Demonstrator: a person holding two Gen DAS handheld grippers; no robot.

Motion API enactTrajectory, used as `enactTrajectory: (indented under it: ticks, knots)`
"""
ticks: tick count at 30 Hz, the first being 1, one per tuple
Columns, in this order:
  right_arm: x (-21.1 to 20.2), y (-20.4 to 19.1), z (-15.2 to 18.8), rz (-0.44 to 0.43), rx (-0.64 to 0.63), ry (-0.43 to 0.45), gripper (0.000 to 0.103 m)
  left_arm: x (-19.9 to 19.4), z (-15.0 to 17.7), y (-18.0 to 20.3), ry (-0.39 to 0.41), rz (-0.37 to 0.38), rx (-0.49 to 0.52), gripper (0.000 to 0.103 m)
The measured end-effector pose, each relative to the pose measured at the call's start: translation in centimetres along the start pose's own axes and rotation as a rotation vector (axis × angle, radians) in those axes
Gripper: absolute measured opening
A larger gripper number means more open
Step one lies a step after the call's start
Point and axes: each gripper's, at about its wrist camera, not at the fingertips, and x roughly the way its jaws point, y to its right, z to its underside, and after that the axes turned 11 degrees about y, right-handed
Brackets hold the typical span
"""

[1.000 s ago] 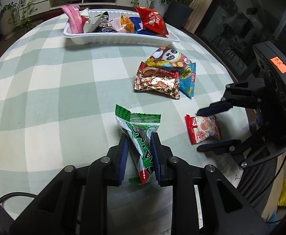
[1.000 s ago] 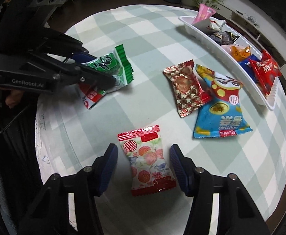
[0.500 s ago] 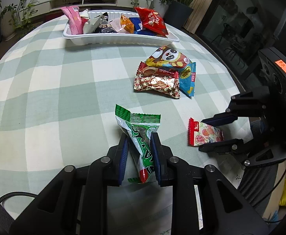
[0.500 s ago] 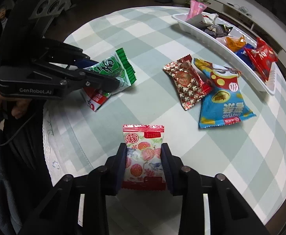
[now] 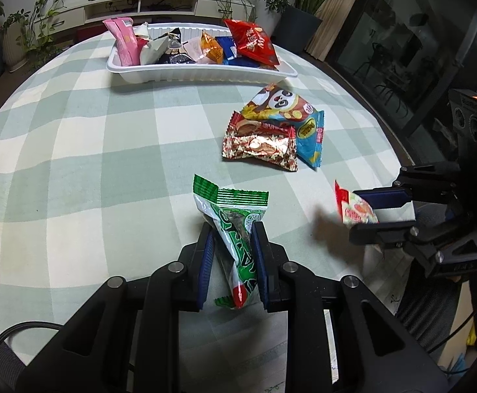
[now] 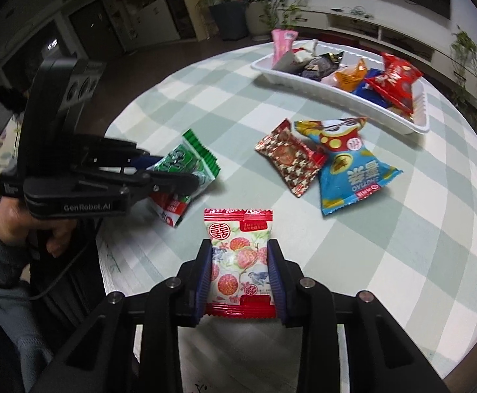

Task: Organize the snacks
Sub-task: 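Lift the green packet and red-white candy and carry both over the tray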

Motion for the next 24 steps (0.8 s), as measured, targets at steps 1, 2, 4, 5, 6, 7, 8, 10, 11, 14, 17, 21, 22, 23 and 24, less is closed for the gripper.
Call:
enactTrajectory:
  ticks: [1, 2, 4, 5, 6, 7, 8, 10, 11, 14, 17, 21, 22, 23, 24]
  knots:
    - [-0.3, 0.4, -0.1, 0.001, 0.031, 0.020, 0.035, -0.1, -0.1, -0.1, 0.003, 0.001, -0.003, 0.021]
    - [-0.5, 0.8, -0.2, 0.001, 0.053, 0.035, 0.035, -0.3, -0.3, -0.2, 0.007, 0.002, -0.007, 0.021]
    - [-1.1, 1.7, -0.5, 0.007, 0.103, 0.067, 0.035, -0.6, -0.9, -0.6, 0.017, 0.007, -0.019, 0.021]
    - [-1.3, 2.2, -0.6, 0.012, 0.128, 0.082, 0.035, -0.8, -1.2, -0.9, 0.021, 0.010, -0.025, 0.021]
    - [-1.6, 2.6, -0.8, 0.019, 0.149, 0.095, 0.035, -0.9, -1.6, -1.1, 0.027, 0.014, -0.034, 0.021]
    - [-1.9, 3.3, -1.1, 0.030, 0.176, 0.113, 0.035, -1.1, -2.1, -1.4, 0.034, 0.020, -0.044, 0.021]
    - [-2.2, 3.9, -1.4, 0.042, 0.196, 0.127, 0.035, -1.3, -2.6, -1.7, 0.041, 0.022, -0.053, 0.016]
    - [-2.6, 5.0, -2.0, 0.066, 0.230, 0.149, 0.035, -1.6, -4.1, -2.4, 0.060, 0.021, -0.064, 0.015]
    - [-3.0, 5.7, -2.4, 0.085, 0.248, 0.164, 0.035, -1.8, -4.9, -2.7, 0.072, 0.020, -0.066, 0.015]
    - [-3.8, 7.4, -4.0, 0.112, 0.290, 0.208, 0.035, -1.9, -7.1, -3.7, 0.099, 0.010, -0.069, 0.015]
    - [-4.1, 8.2, -5.4, 0.119, 0.295, 0.236, 0.035, -0.5, -8.1, -4.3, 0.058, 0.007, -0.057, 0.015]
    - [-3.5, 7.8, -6.0, 0.113, 0.263, 0.230, 0.035, 0.9, -7.3, -3.5, -0.010, -0.011, 0.002, 0.015]
    - [-3.2, 7.7, -5.8, 0.113, 0.259, 0.221, 0.035, 1.1, -7.1, -3.3, -0.025, -0.033, 0.012, 0.015]
    - [-2.8, 7.7, -5.6, 0.114, 0.261, 0.211, 0.035, 1.5, -7.0, -3.3, -0.038, -0.059, 0.018, 0.017]
    - [-2.4, 7.6, -5.3, 0.115, 0.266, 0.204, 0.035, 1.9, -6.8, -3.2, -0.050, -0.078, 0.014, 0.021]
